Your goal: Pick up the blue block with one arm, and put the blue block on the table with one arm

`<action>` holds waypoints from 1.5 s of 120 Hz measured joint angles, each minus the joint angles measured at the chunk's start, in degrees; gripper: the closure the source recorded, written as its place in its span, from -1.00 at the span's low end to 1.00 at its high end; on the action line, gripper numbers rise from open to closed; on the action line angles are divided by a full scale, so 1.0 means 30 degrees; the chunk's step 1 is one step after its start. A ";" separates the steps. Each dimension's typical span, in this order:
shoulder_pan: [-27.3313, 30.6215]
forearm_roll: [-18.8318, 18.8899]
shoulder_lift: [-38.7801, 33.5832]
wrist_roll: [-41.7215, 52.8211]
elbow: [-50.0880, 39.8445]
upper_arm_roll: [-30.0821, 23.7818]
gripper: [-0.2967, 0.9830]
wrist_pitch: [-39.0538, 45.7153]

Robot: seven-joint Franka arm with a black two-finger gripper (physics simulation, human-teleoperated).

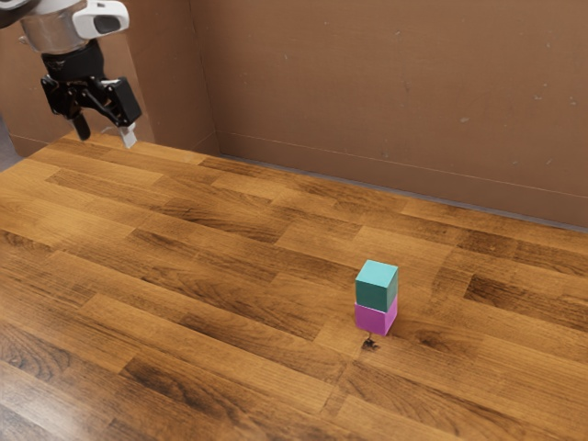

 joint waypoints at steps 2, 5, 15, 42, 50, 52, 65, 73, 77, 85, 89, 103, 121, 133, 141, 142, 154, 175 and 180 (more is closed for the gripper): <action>-0.0026 0.0019 -0.0030 -0.0042 -0.0017 0.0024 -0.54 0.0004; -0.0054 0.0015 -0.0060 -0.0104 -0.0034 0.0054 -0.54 0.0024; -0.0120 -0.0136 -0.0024 -0.0293 -0.0018 0.0093 -0.54 0.0296; -0.1339 -0.1660 0.4517 -0.0731 0.1175 0.0086 -0.54 0.2926; -0.1625 -0.2608 0.5783 -0.0874 0.1167 -0.0163 -0.54 0.4324; -0.1666 -0.2890 0.6055 -0.0908 0.1173 -0.0253 -0.54 0.4784; -0.1415 -0.4370 0.7857 -0.1113 0.1840 -0.1008 -0.54 0.7485; -0.1287 -0.4885 0.8989 -0.1241 0.2539 -0.1489 -0.54 0.8690; -0.1267 -0.5071 0.9467 -0.1301 0.2851 -0.1698 -0.54 0.9174; -0.1259 -0.5460 1.0236 -0.1446 0.3118 -0.2167 -0.54 1.0049; -0.1257 -0.5626 1.0685 -0.1515 0.3243 -0.2363 -0.54 1.0502; -0.1283 -0.6053 1.1988 -0.1767 0.4060 -0.2881 -0.53 1.1653; -0.1274 -0.6503 1.3313 -0.2162 0.4762 -0.3267 -0.54 1.2456; -0.1419 -0.6700 1.3791 -0.2616 0.4898 -0.3437 -0.54 1.3035; -0.1641 -0.7025 1.3960 -0.2965 0.4529 -0.3463 -0.54 1.3315; -0.1654 -0.7056 1.3998 -0.3006 0.4500 -0.3464 -0.54 1.3343; -0.1808 -0.7211 1.4364 -0.3425 0.4162 -0.3487 -0.54 1.3609; -0.2063 -0.6731 1.4608 -0.3856 0.3823 -0.3997 -0.54 1.3850; -0.2064 -0.6567 1.4654 -0.3903 0.3797 -0.4149 -0.54 1.3890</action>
